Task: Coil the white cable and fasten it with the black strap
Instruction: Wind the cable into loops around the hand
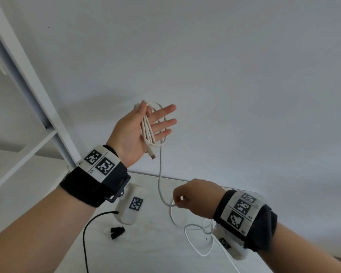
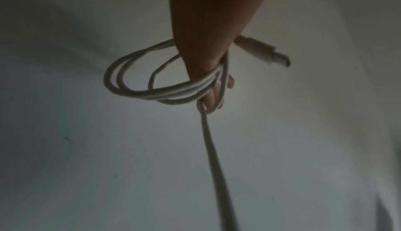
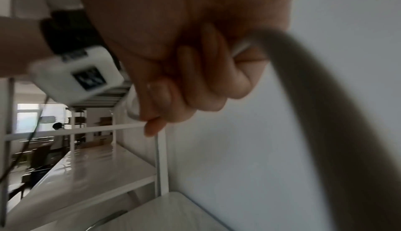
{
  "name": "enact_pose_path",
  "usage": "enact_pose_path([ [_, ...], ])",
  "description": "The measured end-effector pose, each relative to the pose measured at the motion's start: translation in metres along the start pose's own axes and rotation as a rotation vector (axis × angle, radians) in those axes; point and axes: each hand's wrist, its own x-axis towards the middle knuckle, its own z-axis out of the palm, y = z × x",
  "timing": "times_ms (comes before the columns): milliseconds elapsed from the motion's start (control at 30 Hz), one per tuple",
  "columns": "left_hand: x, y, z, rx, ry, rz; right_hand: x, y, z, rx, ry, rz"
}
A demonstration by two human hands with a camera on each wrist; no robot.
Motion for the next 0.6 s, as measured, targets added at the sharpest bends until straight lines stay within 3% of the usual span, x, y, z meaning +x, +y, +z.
enact_pose_path([
  [133,0.000,-0.006,-0.005,0.258,0.030,-0.032,-0.009,-0.009,-0.013,0.021,0.015,-0.131],
  [333,-0.006,-0.011,-0.006,0.410,0.018,-0.113,-0.015,-0.009,-0.032,0.167,0.142,-0.306],
  [600,-0.018,-0.026,-0.012,0.443,-0.030,-0.280,-0.015,0.005,-0.063,0.388,0.440,-0.291],
])
